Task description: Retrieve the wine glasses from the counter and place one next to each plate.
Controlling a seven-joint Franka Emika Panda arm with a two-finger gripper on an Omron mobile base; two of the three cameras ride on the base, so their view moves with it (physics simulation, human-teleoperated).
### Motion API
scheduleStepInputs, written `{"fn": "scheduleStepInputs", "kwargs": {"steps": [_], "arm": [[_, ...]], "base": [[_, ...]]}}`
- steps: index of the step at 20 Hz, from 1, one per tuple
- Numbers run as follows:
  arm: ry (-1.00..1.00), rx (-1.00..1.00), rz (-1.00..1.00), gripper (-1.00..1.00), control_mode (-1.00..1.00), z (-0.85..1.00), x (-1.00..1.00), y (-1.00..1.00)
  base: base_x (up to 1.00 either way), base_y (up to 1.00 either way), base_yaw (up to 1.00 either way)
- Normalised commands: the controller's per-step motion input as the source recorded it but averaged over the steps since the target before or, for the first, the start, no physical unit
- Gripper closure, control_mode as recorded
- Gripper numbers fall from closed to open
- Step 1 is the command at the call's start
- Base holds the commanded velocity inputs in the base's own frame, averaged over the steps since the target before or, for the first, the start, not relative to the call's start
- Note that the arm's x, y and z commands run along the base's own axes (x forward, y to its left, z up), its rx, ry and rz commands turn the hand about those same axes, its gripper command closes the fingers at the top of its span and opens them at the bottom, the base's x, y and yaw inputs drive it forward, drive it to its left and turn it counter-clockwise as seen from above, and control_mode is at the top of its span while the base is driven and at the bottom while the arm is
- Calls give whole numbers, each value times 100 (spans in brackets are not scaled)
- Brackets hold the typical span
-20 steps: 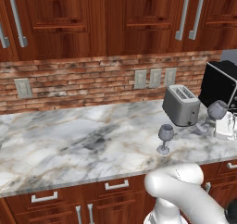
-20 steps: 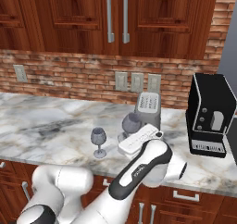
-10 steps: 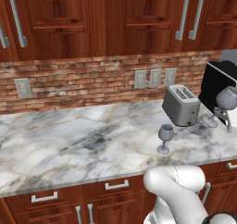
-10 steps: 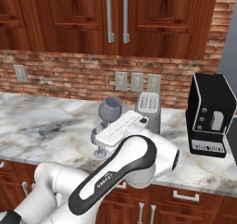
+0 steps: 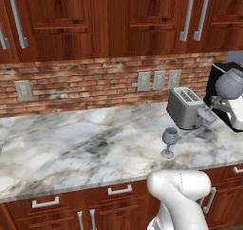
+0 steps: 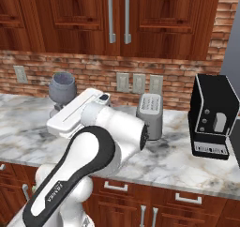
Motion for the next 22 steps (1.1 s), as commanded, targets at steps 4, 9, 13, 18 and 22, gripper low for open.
{"fn": "scheduleStepInputs", "kwargs": {"steps": [4, 9, 13, 18, 22], "arm": [[0, 0, 0, 100, 100, 0, 0, 0], [0, 0, 0, 100, 100, 0, 0, 0], [0, 0, 0, 100, 100, 0, 0, 0], [0, 0, 0, 100, 100, 0, 0, 0], [0, 0, 0, 100, 100, 0, 0, 0]], "base": [[-100, 84, 9], [-61, 0, -56], [0, 0, -100], [0, 0, -100], [0, 0, -100]]}}
